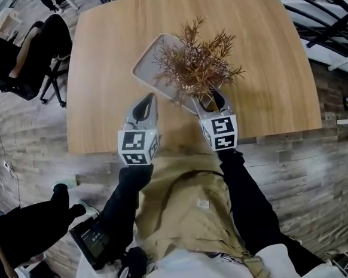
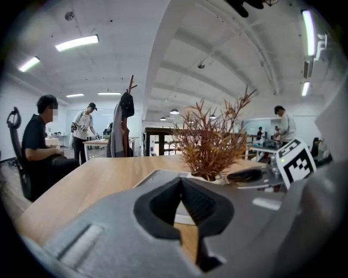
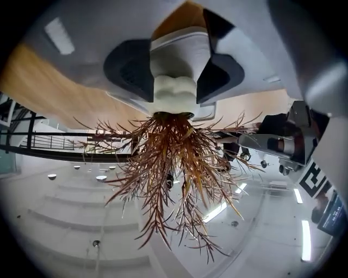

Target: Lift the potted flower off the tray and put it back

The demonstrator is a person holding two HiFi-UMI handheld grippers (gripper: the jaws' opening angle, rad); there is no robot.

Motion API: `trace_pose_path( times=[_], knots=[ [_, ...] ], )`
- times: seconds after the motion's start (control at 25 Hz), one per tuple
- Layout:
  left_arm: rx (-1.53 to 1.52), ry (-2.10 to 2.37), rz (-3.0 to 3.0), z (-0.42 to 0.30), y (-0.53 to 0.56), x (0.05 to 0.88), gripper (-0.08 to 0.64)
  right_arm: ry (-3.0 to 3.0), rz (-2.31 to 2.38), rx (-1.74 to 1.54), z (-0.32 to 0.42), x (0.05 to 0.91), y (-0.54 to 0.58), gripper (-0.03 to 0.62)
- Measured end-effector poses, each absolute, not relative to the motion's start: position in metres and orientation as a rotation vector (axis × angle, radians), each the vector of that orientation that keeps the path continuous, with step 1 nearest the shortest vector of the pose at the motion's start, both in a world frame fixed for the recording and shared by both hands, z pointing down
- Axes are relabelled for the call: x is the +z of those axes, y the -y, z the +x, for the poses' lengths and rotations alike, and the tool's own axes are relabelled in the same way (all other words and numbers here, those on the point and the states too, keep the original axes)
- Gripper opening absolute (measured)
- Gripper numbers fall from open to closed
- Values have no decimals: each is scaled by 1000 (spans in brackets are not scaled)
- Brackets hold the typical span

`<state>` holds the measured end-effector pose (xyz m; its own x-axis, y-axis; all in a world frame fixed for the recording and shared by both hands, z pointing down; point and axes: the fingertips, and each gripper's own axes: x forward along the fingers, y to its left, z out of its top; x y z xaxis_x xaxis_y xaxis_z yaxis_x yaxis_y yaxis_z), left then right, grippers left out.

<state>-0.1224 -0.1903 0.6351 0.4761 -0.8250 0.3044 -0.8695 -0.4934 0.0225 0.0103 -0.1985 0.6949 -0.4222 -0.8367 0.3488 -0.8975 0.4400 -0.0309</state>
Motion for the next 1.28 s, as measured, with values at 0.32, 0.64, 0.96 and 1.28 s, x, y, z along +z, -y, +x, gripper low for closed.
trace_pose_path(
  times=[0.32,0.64,0.96,1.28],
  knots=[
    [412,1469,2491,-115,208,652,2,2357,1451,391,4,720,219,385],
    [431,1469,2495,-114,210,652,2,2314,1436,479,-4,730,238,471],
    [432,1489,2484,-120,213,652,2,2226,1428,483,-8,738,250,538],
    [433,1478,2484,-118,212,653,2,2214,1403,459,-12,734,240,540]
  ],
)
